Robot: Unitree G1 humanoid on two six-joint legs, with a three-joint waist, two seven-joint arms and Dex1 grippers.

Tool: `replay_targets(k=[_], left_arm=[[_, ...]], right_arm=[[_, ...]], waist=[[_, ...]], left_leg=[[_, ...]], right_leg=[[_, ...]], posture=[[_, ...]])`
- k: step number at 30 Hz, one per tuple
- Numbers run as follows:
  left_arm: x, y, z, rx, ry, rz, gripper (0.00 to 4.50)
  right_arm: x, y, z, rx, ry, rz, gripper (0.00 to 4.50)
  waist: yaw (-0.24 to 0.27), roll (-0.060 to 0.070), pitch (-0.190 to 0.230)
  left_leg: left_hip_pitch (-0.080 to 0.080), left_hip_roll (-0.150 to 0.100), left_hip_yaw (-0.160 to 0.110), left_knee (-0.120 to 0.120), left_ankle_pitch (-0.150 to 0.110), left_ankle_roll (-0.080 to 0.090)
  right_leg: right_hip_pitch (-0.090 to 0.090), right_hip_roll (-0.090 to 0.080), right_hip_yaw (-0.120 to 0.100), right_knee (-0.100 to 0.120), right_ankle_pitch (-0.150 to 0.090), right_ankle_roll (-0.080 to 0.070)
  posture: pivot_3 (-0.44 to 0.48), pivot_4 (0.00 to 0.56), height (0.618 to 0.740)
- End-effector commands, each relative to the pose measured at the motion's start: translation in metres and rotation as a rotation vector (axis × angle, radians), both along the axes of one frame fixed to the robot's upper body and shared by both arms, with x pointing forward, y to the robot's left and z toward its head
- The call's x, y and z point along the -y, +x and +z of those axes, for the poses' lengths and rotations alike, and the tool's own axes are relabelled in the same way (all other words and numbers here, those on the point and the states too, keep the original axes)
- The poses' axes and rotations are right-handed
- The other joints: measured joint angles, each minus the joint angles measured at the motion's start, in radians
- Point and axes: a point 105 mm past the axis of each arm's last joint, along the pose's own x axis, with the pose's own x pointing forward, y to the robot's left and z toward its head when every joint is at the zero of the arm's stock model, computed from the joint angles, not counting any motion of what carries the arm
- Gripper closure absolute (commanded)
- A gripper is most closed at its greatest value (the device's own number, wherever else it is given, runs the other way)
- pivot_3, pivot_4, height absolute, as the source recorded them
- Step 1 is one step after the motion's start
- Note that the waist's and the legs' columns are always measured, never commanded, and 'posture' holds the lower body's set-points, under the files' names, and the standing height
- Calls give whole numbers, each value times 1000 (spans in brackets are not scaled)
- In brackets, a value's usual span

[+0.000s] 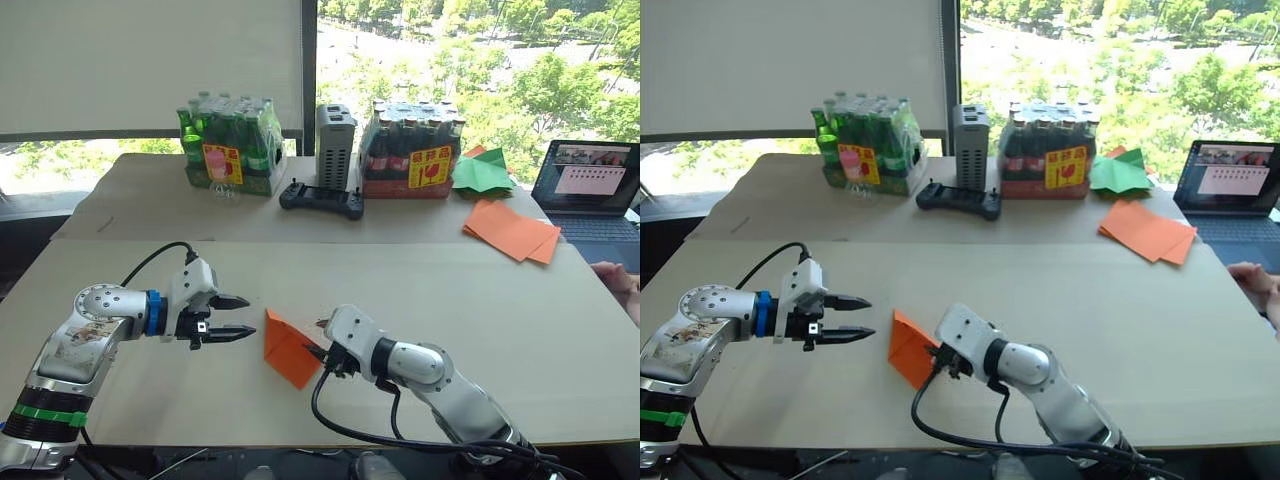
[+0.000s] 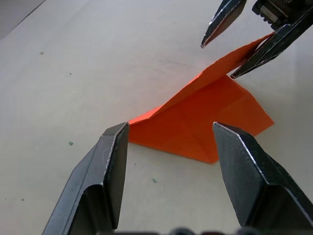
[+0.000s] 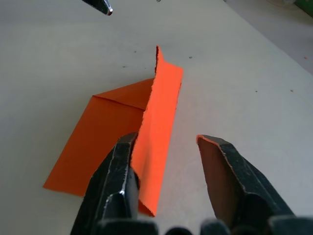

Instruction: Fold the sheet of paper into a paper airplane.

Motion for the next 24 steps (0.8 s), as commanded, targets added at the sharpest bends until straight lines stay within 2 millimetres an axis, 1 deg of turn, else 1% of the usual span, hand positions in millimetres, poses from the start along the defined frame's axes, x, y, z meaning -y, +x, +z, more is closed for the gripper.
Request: replay_targets(k=[1,3,4,7,10,13,16,19,20,21,24], left_arm=[[-1,-1,10,32,-27,16,1624],[-2,0,9,28,-43,30,1624],[-2,0,9,28,-50,35,1624],[-3,1,10,30,-61,54,1624],[-4,2,10,28,-67,57,1624],[-2,-1,14,13,-106,61,1624],[-3,-3,13,3,-106,68,1624],[-5,-4,12,-8,-108,77,1624],[-6,-4,12,-8,-109,80,1624],[-6,-4,12,-10,-111,82,1624],[-7,-5,11,-15,-121,85,1624]], right_arm=[[-4,0,3,51,-7,60,3978],[-5,5,6,130,-29,128,4482],[-5,6,8,160,-37,152,4482],[0,17,10,300,-145,283,4482],[4,24,12,374,-186,367,4482],[7,33,16,474,-241,497,4482],[8,39,12,501,-259,537,4482],[8,40,5,486,-251,548,4482],[8,40,3,480,-249,552,3877],[8,39,1,474,-250,554,3670],[6,38,2,465,-233,534,2564]], waist=[[-1,0,0],[-1,0,0],[-2,0,0],[0,0,0],[0,0,0],[-3,-1,1],[-2,-1,1],[-1,-1,1],[0,-1,1],[0,-1,1],[0,-1,1]], left_leg=[[0,0,0,0,0,0],[0,0,0,0,0,0],[0,0,0,0,0,0],[0,0,1,0,0,0],[0,0,1,0,0,0],[0,0,1,0,0,0],[0,0,1,0,0,0],[0,0,1,-1,0,0],[0,0,1,-1,0,0],[0,0,1,0,0,0],[0,0,1,0,0,0]], right_leg=[[0,0,0,0,0,0],[0,0,0,0,0,0],[0,0,0,0,0,0],[0,0,0,0,0,0],[0,0,0,0,0,0],[0,0,0,0,0,0],[0,0,1,0,0,-1],[0,0,1,0,0,-1],[0,0,1,0,0,-1],[0,0,1,0,0,-1],[0,-1,1,1,1,-1]], posture=[[0,150,733],[0,150,733],[0,150,733],[0,150,733],[0,150,733],[0,150,733],[0,150,733],[0,150,733],[0,150,733],[0,150,733],[0,150,733]])
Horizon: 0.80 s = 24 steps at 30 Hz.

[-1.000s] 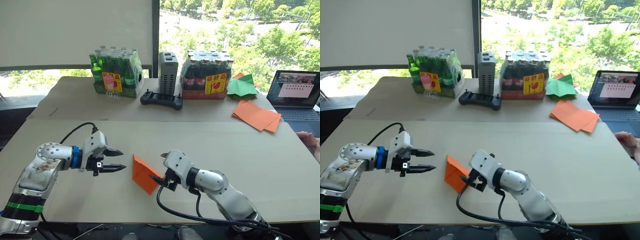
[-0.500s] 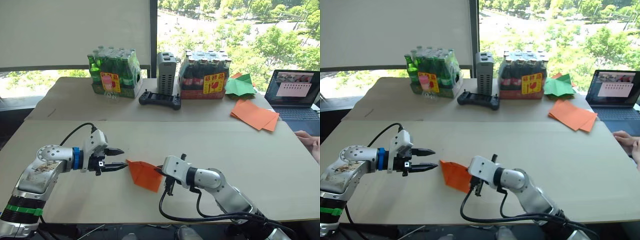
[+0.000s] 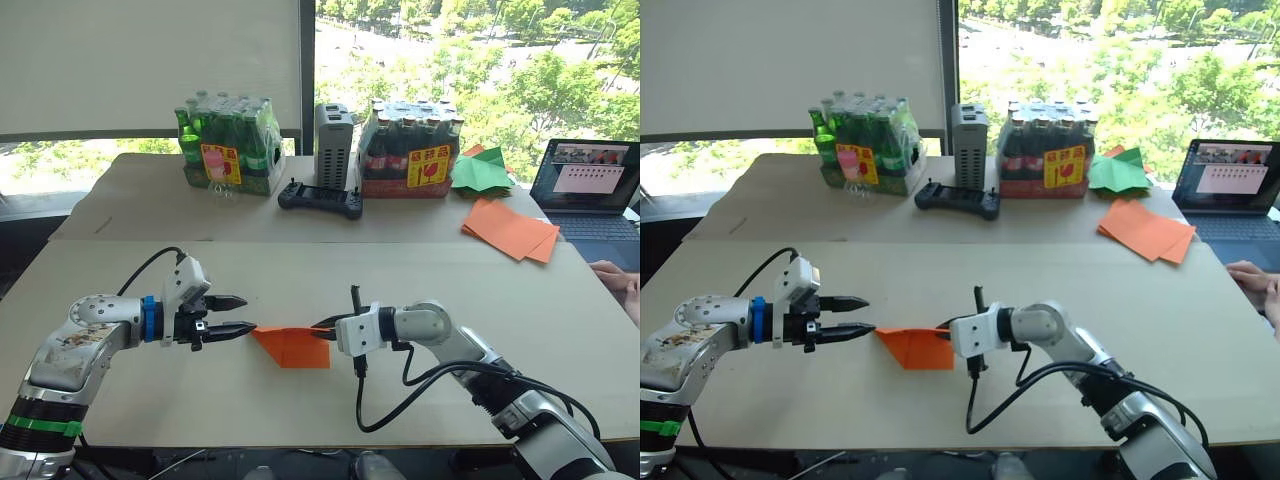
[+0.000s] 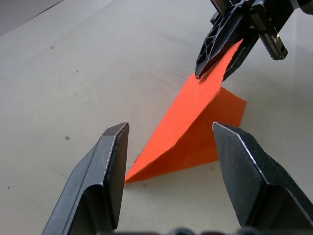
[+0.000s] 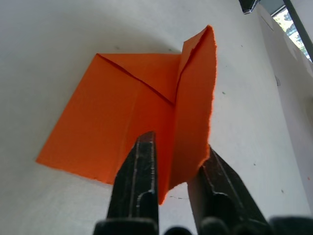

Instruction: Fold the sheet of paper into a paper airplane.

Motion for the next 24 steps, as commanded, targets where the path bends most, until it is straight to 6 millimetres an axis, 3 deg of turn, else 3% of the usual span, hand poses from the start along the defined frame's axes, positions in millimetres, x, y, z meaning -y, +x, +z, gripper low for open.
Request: replay_targets(k=[1,2,3,4,11,18,24], left_arm=[[-1,0,14,47,-14,2,1624],[-1,1,14,46,-20,3,1624],[-1,2,14,44,-28,4,1624],[-1,3,14,43,-34,5,2152],[7,17,13,31,-52,-56,4472],[24,35,-9,31,47,-180,4472],[31,30,-26,15,84,-266,4472]], right_arm=[[-3,-3,12,15,48,2,2313],[-3,-5,14,7,55,-1,1941],[-3,-6,16,-1,65,-4,1941],[-3,-7,18,-6,70,-6,1888],[1,-19,50,-128,207,-98,1888],[11,-33,70,-299,309,-184,1888],[16,-39,69,-341,329,-246,1888]], waist=[[0,0,0],[0,0,0],[1,0,0],[0,0,0],[6,0,0],[6,0,0],[2,0,0]], left_leg=[[0,0,0,0,0,0],[0,0,0,0,0,0],[0,0,0,0,0,0],[0,0,0,0,0,0],[0,0,-1,0,0,0],[0,-1,0,1,0,0],[0,-1,0,1,0,0]], right_leg=[[0,0,0,0,0,0],[0,0,0,0,0,0],[0,0,0,0,0,0],[0,0,0,0,0,0],[0,0,0,1,0,0],[0,0,0,0,0,0],[0,0,0,1,0,0]], posture=[[0,150,733],[0,150,733],[0,150,733],[0,150,733],[0,150,733],[0,150,733],[0,150,733]])
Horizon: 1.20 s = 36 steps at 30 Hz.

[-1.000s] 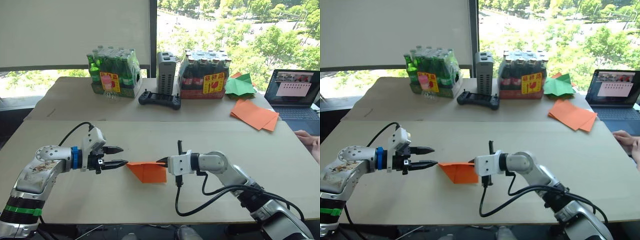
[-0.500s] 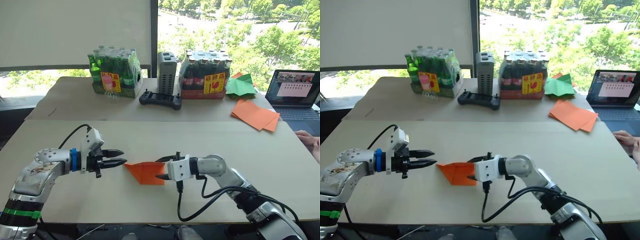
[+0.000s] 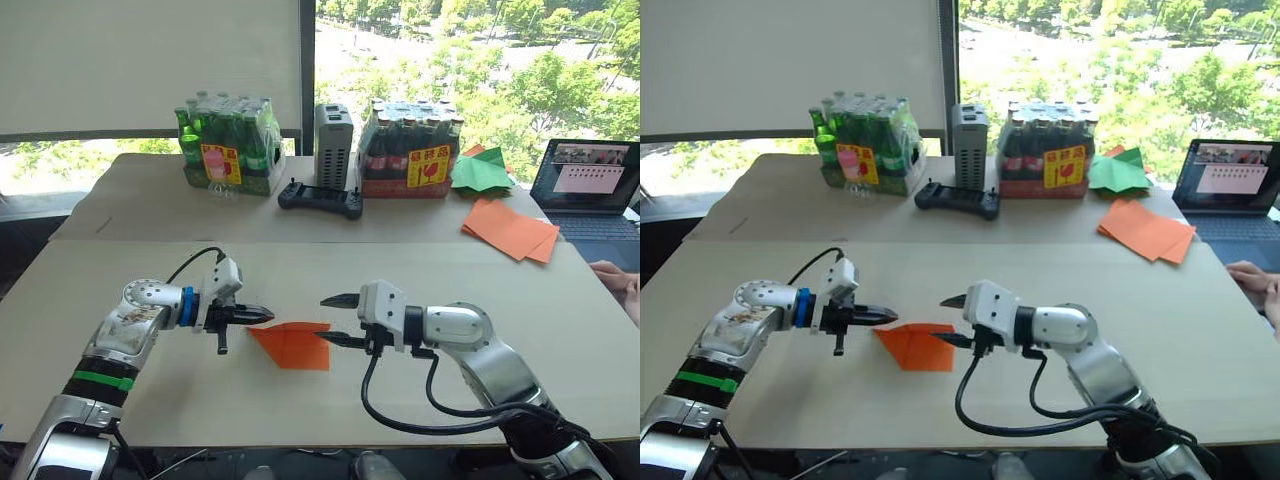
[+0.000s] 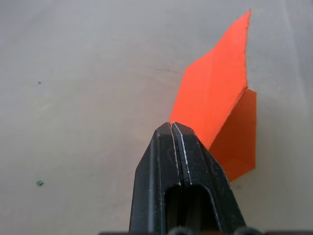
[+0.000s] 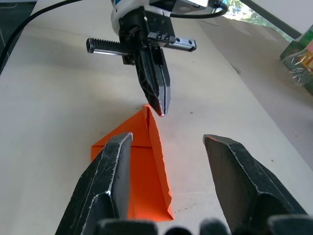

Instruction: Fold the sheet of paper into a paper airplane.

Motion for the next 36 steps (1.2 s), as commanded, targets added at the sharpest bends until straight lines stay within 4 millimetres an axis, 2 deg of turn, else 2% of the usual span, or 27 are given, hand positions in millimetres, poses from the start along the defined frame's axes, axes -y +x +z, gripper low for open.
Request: replay_targets(k=[1,9,17,25,36], left_arm=[[1,-4,-1,29,22,-50,4472],[0,-3,-16,41,77,-65,4472],[2,-7,-33,57,134,-116,4472],[3,-6,-36,62,157,-146,4472],[10,-4,-32,77,166,-190,4472]], right_arm=[[3,-7,8,5,31,-26,1888],[-2,-16,2,-23,27,-34,1888],[-4,-23,-12,-13,-56,16,1888],[-8,-29,-32,65,-207,122,1888],[-12,-17,-51,157,-282,134,1888]], waist=[[2,0,0],[2,0,0],[3,0,0],[3,0,0],[3,0,0]], left_leg=[[0,0,0,0,0,0],[0,0,0,0,0,0],[0,0,0,0,0,0],[0,0,0,0,0,0],[1,0,0,1,0,0]], right_leg=[[0,0,0,0,0,0],[0,0,0,0,0,0],[0,0,0,0,0,0],[1,0,0,0,0,0],[1,0,0,0,0,0]], posture=[[0,150,733],[0,150,733],[0,150,733],[0,150,733],[0,150,733]])
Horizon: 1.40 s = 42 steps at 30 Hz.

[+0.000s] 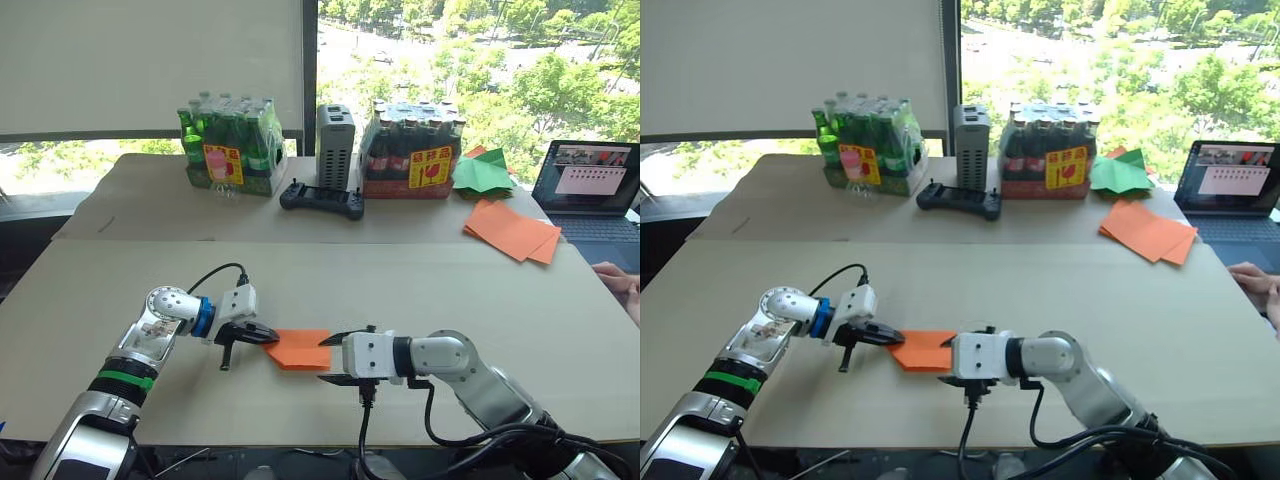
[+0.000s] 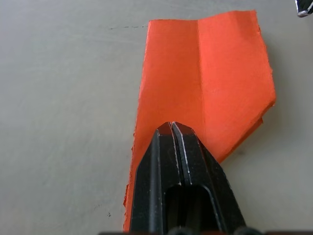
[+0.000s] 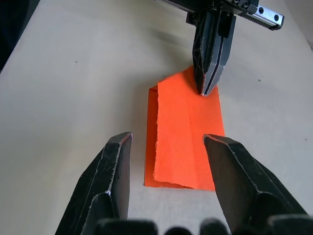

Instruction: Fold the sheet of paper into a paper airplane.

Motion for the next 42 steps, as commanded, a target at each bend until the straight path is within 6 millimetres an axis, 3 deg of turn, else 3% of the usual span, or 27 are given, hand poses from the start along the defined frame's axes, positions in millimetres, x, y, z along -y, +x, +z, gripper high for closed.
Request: replay_targets(k=[1,15,23,34,42], left_arm=[[2,-2,-2,1,23,-23,4472],[-1,-4,-2,1,31,-19,4472],[0,-4,-2,4,32,-21,4500],[1,-3,-2,10,34,-23,4500],[3,-4,-2,11,28,-26,4500]], right_arm=[[-4,2,6,64,8,23,1888],[-9,10,-7,122,-19,15,1888],[-10,14,-5,113,-3,1,4426],[-14,25,9,-39,64,-56,4473],[-8,51,-4,-293,15,-214,4473]], waist=[[0,0,0],[-1,0,0],[-1,0,0],[-5,0,0],[-2,0,0]], left_leg=[[0,0,0,0,0,0],[0,0,0,0,0,0],[0,0,0,0,0,0],[1,0,0,0,0,0],[1,0,-1,0,0,0]], right_leg=[[0,0,0,0,0,0],[0,0,0,0,0,0],[0,0,0,0,0,0],[0,0,0,1,0,0],[0,0,0,1,0,-1]], posture=[[0,150,733],[0,150,733],[0,150,733],[0,150,733],[0,150,733]])
